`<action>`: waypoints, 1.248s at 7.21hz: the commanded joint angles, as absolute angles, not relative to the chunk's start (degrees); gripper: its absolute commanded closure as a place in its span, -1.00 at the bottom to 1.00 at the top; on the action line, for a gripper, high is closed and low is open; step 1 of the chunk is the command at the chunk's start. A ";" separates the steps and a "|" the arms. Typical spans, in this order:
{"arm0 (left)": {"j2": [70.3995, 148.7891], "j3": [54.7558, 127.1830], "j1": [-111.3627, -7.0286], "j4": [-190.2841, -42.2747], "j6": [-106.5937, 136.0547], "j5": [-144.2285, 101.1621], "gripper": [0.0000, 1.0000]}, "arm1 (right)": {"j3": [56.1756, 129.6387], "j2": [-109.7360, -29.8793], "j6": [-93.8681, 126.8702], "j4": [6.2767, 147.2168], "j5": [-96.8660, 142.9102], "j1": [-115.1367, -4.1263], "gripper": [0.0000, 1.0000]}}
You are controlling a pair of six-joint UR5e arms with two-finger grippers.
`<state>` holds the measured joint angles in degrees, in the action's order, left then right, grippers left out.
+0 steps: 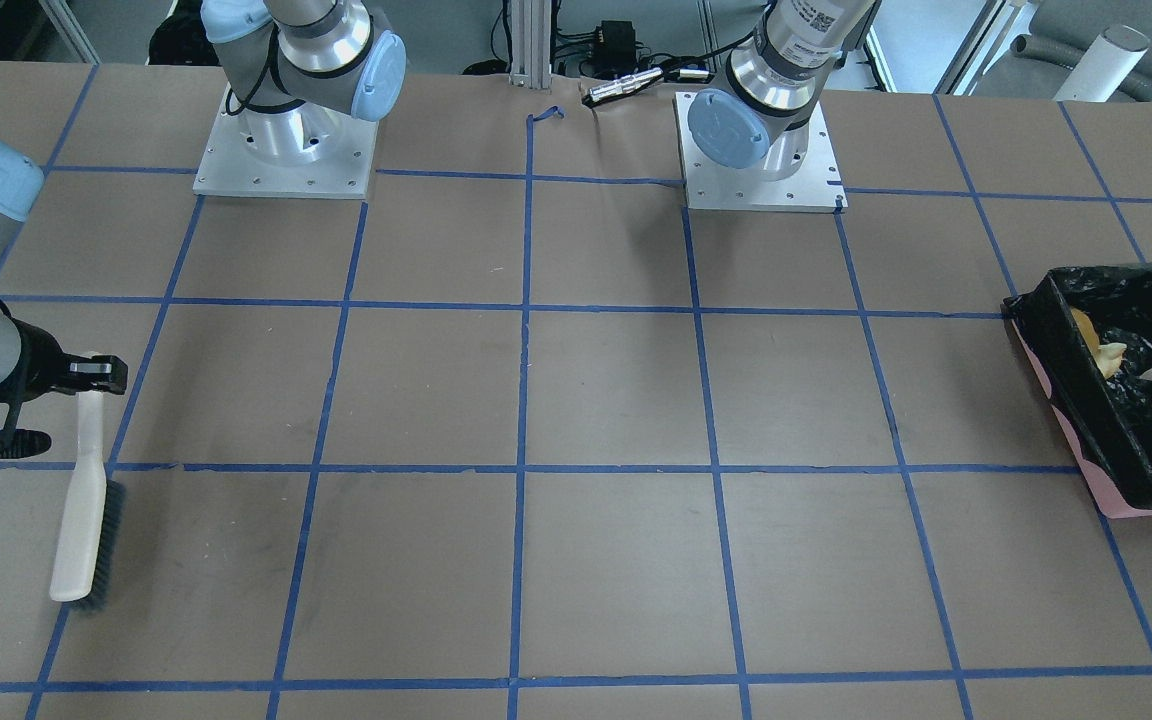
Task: Sweep and dump trash into bin
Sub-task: 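Tilt the dustpan over the black bin with the left gripper, then release the brush and raise the right gripper while the left gripper dumps the dustpan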
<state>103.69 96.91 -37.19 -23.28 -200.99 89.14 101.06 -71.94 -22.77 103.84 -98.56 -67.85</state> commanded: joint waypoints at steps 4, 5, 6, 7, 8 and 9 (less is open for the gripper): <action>95.38 106.51 -35.86 -11.35 -200.57 89.47 1.00 | 91.88 -79.25 -21.45 96.90 -97.74 -68.38 -0.87; 93.71 109.92 -35.86 -7.16 -200.31 90.17 1.00 | 87.15 -81.10 -21.36 91.03 -96.69 -68.38 -0.97; 92.13 113.26 -35.77 -4.77 -200.22 90.70 1.00 | 81.62 -81.73 -21.27 84.62 -96.68 -68.47 -0.98; 91.15 114.68 -35.77 -3.18 -199.95 90.79 1.00 | 77.21 -82.17 -19.88 80.37 -96.59 -68.55 -1.00; 90.62 115.48 -35.77 -3.16 -199.86 90.79 1.00 | 76.21 -83.13 -18.82 79.20 -95.29 -68.82 -1.00; 90.35 116.27 -35.86 -1.34 -198.12 90.70 1.00 | 76.03 -83.84 -15.68 78.75 -90.92 -69.95 -1.00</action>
<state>90.92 115.08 -35.79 -3.05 -199.51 90.73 77.25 -82.90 -18.55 80.27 -94.66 -69.00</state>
